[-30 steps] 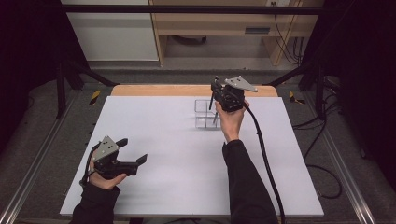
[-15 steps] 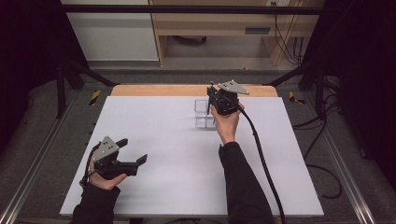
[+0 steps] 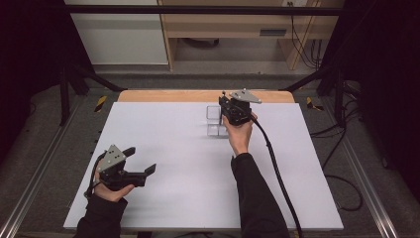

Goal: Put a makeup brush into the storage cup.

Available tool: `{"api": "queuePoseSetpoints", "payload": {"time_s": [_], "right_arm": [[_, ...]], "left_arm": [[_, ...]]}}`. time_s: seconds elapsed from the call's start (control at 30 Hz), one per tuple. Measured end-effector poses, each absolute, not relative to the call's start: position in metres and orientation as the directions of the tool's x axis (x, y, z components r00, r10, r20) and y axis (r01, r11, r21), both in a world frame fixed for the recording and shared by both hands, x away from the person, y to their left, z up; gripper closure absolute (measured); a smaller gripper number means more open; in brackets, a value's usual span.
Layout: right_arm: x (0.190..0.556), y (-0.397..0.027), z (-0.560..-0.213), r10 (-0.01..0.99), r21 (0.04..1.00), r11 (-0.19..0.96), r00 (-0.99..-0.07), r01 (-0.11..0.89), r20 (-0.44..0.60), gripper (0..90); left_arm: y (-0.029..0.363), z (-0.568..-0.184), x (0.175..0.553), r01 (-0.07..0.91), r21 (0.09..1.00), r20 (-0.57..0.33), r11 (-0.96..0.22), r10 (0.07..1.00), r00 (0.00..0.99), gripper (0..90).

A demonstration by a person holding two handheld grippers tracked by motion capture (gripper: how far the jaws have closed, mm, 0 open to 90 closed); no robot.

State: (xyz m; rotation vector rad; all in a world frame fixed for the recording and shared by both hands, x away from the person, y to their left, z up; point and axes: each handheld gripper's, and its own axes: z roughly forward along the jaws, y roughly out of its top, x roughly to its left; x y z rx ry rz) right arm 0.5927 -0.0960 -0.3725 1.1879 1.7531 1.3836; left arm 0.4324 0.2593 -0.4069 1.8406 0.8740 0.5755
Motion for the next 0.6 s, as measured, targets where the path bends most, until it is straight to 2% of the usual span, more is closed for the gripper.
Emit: {"api": "queuePoseSetpoints", "payload": {"time_s": [0.6], "right_arm": [[0.592, -0.093, -0.384, 0.905, 0.930, 0.129, -0.425, 0.343, 0.031, 81.4]], "left_arm": [[0.258, -0.407, 0.432, 0.314, 0.910, 0.012, -0.269, 0.776, 0.631, 5.9]]}}
